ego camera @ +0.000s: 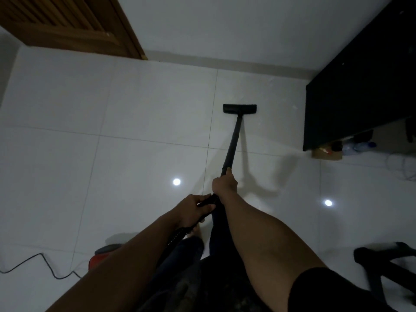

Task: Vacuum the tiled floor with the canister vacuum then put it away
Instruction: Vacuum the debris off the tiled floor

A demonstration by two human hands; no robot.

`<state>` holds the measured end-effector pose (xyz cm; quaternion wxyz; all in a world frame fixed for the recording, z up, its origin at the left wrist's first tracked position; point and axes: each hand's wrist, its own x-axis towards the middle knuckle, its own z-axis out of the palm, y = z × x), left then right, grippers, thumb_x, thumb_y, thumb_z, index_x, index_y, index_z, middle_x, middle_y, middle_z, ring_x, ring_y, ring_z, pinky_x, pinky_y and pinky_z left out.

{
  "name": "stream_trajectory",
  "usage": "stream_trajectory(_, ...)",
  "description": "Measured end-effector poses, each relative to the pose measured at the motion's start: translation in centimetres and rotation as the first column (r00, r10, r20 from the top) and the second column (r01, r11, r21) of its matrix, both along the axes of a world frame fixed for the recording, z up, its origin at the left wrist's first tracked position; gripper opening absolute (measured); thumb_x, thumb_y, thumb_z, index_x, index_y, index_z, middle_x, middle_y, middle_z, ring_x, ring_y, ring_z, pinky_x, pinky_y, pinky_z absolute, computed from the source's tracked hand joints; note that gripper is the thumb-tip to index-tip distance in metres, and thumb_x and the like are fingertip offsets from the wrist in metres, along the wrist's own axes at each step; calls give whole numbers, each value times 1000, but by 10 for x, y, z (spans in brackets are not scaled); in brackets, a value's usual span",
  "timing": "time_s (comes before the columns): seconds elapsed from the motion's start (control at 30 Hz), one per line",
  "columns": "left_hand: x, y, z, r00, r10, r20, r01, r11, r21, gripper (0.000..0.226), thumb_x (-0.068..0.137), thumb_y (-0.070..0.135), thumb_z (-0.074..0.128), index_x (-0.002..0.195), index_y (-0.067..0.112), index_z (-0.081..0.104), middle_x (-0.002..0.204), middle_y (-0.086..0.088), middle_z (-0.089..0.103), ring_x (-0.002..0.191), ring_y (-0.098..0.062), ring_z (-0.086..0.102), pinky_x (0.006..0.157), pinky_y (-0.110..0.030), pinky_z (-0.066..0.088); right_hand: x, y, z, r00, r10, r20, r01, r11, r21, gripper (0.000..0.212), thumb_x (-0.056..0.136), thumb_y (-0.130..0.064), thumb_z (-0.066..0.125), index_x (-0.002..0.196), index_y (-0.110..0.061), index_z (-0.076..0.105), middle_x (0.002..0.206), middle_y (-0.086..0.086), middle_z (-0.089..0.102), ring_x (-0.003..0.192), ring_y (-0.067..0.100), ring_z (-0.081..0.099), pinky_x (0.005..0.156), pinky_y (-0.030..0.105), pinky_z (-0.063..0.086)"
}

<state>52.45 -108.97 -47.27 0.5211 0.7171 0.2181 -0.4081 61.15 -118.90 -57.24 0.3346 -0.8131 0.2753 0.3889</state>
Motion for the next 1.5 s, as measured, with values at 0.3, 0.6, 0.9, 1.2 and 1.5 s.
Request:
stream_trajectory(0.3,128,9,-6,1000,30,11,-30,999,11,54,102,33,55,152,24,38,76,-7,57,38,-2,53,44,-19,46,136,7,11,999,-48,-15,49,997,67,73,96,-9,46,159,-32,17,136,14,56,104,30,65,84,37,57)
stream_trajectory(0.6,203,8,-21,998,55,31,-56,998,30,57,101,36,55,154,27,34,76,-8,60,42,-10,53,44,-25,50,221,8,1,1000,12,4,-12,997,75,71,97,-11,46,160,-30,17,138,10,53,99,23,58,75,30,49)
stream_trajectory(0.9,242,7,-30,994,96,43,-98,995,32,56,101,35,57,153,28,36,74,-7,60,44,-14,55,44,-28,50,260,12,2,997,-46,62,41,996,76,69,97,-11,47,159,-28,23,136,9,55,102,25,60,76,29,50)
stream_trajectory(1.2,230,5,-28,1000,27,3,-27,999,25,59,100,38,57,154,29,35,77,-8,61,44,-11,55,45,-25,50,239,-1,-4,987,-153,44,150,986,69,69,97,-11,46,159,-31,22,133,12,57,96,26,62,76,31,53)
stream_trajectory(1.5,254,-14,-29,995,75,70,-77,997,22,58,101,35,56,154,27,34,72,1,62,39,-1,53,43,-16,45,273,-14,-6,997,-40,60,39,999,13,70,96,-11,48,159,-27,22,137,11,55,110,29,61,89,37,56)
